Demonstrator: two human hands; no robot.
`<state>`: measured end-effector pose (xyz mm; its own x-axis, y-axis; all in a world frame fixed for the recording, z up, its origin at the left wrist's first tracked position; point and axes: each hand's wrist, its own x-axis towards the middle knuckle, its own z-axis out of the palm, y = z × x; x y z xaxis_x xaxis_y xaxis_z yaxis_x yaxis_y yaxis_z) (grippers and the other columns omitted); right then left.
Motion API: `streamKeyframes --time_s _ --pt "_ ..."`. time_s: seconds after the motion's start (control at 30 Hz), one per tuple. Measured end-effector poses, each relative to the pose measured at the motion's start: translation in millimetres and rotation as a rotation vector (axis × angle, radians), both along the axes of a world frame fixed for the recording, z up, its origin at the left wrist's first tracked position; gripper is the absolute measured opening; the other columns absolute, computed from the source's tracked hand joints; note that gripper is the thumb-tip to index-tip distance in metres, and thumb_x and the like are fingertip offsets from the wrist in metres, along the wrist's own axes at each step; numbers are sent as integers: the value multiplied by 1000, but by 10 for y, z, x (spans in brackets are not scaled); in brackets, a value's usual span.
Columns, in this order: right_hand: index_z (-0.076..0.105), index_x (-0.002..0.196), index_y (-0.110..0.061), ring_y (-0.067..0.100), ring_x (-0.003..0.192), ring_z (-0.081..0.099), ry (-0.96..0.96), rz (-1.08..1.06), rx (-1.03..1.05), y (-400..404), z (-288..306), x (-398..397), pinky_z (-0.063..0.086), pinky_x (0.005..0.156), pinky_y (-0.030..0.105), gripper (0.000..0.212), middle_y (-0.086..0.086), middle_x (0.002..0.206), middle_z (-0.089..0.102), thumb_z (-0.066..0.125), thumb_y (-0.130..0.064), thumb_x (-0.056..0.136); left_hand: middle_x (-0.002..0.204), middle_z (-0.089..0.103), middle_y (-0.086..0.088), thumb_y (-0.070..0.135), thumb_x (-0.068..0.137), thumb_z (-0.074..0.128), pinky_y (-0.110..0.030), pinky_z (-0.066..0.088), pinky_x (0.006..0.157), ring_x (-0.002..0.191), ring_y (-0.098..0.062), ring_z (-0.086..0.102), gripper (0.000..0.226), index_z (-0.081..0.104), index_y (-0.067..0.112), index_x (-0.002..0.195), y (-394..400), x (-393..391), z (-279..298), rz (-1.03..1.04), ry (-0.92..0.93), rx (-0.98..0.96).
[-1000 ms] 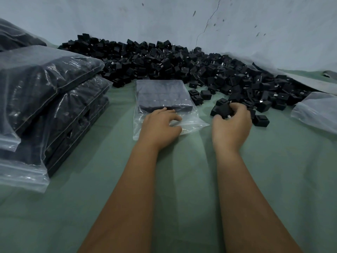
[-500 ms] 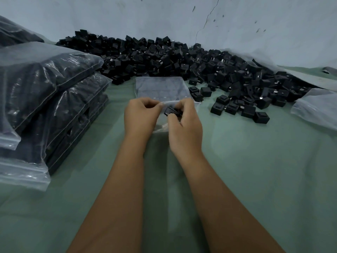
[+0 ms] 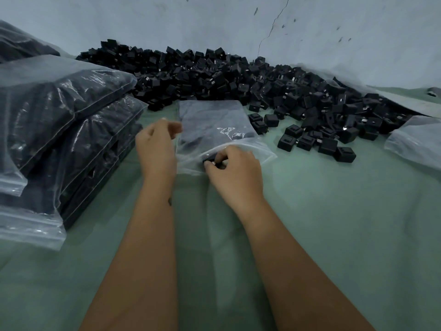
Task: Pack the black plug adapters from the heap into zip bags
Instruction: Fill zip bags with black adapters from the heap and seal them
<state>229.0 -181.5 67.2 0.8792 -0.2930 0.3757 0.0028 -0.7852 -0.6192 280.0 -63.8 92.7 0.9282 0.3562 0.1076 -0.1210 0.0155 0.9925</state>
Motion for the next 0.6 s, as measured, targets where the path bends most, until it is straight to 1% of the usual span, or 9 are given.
streamKeyframes --time_s 0.07,0.13,0.2,0.23,0.33,0.4,0.47,0.53,0.6 --pt "65 80 -24 19 91 55 18 41 58 -5 10 -4 46 85 37 11 -13 77 59 64 -35 78 82 67 6 21 90 48 -25 39 64 71 -13 56 24 65 21 74 80 66 -78 75 112 134" --pt "69 88 -23 20 94 56 41 83 39 -11 9 3 45 87 37 16 -7 86 65 62 -35 79 80 65 3 21 87 48 -30 39 67 71 -20 52 19 65 22 80 141 107 -141 86 195 330" --pt "69 88 -21 22 94 55 58 131 -39 -10 8 10 44 86 35 20 -2 89 66 60 -36 80 89 70 2 22 86 48 -34 48 82 81 -24 59 23 70 23 91 150 125 -166 89 237 472" --pt "68 86 -20 22 94 54 57 162 -90 -8 2 14 42 85 33 19 -1 88 66 59 -36 81 95 71 2 22 86 49 -38 48 91 89 -25 62 25 71 25 95 143 128 -176 90 243 523" --pt "67 91 -25 22 99 53 65 249 -245 18 -24 27 35 91 31 21 -2 93 67 51 -37 84 105 72 0 22 86 49 -41 44 99 100 -29 62 28 73 25 101 128 146 -197 88 255 624" --pt "64 99 -28 21 106 52 102 281 -296 44 -42 33 31 98 32 26 -3 100 67 44 -40 89 103 72 -2 23 86 49 -39 40 100 100 -29 62 27 73 25 99 123 168 -211 89 270 667" --pt "62 102 -29 21 111 49 151 284 -345 72 -56 43 27 99 34 30 -3 107 65 38 -43 92 98 71 -3 25 84 50 -35 34 93 95 -28 59 24 72 24 93 111 181 -216 89 278 701" --pt "58 115 -32 22 117 47 183 281 -409 94 -75 62 24 99 36 35 -3 121 61 34 -47 94 95 70 -3 29 83 49 -36 26 87 92 -28 57 22 70 23 89 99 191 -219 78 286 720" --pt "47 129 -35 22 123 44 188 285 -449 106 -77 67 24 100 38 40 -5 131 55 33 -49 95 95 70 -2 36 81 51 -38 21 84 97 -28 58 24 70 24 89 86 210 -223 58 299 729"
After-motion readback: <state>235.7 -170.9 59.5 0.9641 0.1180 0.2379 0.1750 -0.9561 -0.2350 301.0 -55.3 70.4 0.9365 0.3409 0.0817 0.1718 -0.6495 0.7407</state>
